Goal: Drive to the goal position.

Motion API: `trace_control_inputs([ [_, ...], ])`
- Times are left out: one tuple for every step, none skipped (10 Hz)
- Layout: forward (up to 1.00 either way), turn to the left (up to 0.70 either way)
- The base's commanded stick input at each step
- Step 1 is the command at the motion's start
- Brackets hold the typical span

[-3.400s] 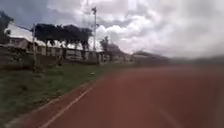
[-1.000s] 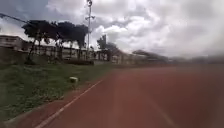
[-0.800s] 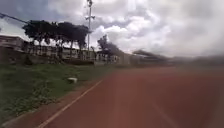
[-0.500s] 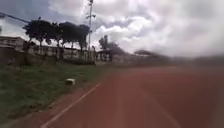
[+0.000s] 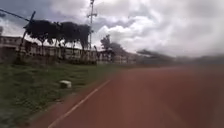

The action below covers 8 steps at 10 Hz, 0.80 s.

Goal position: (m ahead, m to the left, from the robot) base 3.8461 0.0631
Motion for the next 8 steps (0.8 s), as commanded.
trace_control_inputs([
  [1.00, -0.36],
  [1.00, -0.36],
  [1.00, -0.36],
  [1.00, -0.18],
  [1.00, 0.00],
  [1.00, 0.00],
  [1.00, 0.00],
  [1.00, 0.00],
])
